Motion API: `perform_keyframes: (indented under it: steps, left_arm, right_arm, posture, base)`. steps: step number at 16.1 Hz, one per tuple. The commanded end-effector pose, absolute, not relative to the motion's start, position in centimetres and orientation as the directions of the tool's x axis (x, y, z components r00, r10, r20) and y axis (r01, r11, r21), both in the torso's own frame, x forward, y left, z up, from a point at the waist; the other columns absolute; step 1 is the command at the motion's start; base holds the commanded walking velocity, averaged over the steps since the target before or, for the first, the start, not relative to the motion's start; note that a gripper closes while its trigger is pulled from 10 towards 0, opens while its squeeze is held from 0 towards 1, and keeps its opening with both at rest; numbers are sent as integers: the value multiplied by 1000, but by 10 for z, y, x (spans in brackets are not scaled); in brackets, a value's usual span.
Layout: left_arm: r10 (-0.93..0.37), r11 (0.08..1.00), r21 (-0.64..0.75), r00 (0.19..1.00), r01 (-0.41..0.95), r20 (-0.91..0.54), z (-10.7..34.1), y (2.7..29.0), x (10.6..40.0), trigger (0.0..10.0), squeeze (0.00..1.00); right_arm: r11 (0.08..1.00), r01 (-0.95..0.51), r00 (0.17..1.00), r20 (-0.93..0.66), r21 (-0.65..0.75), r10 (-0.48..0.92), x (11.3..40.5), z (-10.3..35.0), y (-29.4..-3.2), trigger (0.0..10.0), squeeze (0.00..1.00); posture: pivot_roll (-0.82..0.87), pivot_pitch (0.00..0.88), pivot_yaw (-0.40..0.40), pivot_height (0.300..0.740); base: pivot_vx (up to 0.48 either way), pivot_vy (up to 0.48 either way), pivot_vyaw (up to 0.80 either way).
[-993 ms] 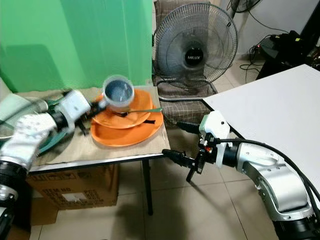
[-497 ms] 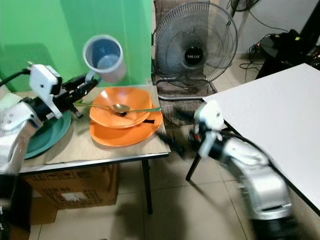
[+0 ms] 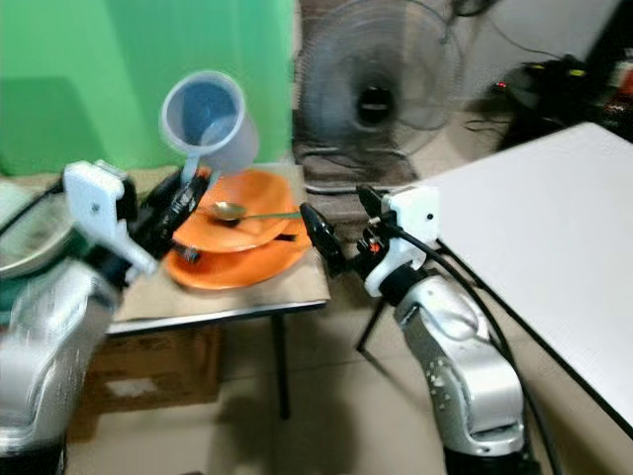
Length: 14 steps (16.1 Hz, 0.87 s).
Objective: Setting the table
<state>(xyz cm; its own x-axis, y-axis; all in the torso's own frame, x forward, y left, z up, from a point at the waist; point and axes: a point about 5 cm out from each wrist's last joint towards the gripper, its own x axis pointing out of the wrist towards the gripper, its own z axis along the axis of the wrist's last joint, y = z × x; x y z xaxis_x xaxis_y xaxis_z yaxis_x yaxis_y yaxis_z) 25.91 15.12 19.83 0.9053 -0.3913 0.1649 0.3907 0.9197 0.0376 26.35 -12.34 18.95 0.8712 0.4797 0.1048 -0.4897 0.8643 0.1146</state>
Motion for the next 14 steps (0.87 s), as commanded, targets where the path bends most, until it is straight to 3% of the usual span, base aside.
perform_keyframes:
  steps: [1, 3, 4, 5, 11, 13, 14]
  left_arm:
    - [-359, 933, 51, 918, 355, 167, 204, 152, 257, 0, 0]
    - [-259, 966, 61, 958, 253, 127, 204, 154, 250, 0, 0]
    - [-245, 967, 94, 964, 236, 102, 204, 154, 248, 2353, 0]
    - [-241, 966, 122, 966, 228, 97, 206, 151, 248, 10000, 0]
    - [-79, 993, -75, 983, 93, 168, 218, 158, 258, 10000, 0]
    - [-94, 996, 25, 986, 91, 140, 213, 160, 257, 10000, 0]
    - [-75, 996, 52, 997, 74, 25, 198, 161, 252, 10000, 0]
  right_arm:
    - [880, -465, 885, 83, 100, 458, 263, 189, -124, 10000, 0]
    - [918, -386, 923, 47, 91, 383, 262, 185, -130, 10000, 0]
    - [932, -347, 938, 34, 109, 345, 261, 184, -134, 10000, 0]
    - [939, -323, 946, 34, 116, 321, 260, 184, -136, 10000, 0]
    - [948, -264, 962, -20, 180, 272, 252, 180, -135, 10000, 0]
    - [950, -258, 963, -35, 177, 268, 251, 179, -136, 10000, 0]
    - [947, -261, 963, -26, 186, 270, 252, 182, -135, 10000, 0]
  posture:
    - [-22, 0, -62, 740]
    - [-21, 0, -47, 740]
    - [-25, 0, -34, 740]
    - [-35, 0, -17, 740]
    - [-62, 0, 25, 740]
    - [-64, 0, 23, 740]
    - [-65, 0, 19, 740]
  base:
    - [0, 0, -788]
    - [0, 0, -788]
    - [0, 0, -800]
    - [0, 0, -800]
    - [0, 0, -800]
    - [0, 0, -800]
    - [0, 0, -800]
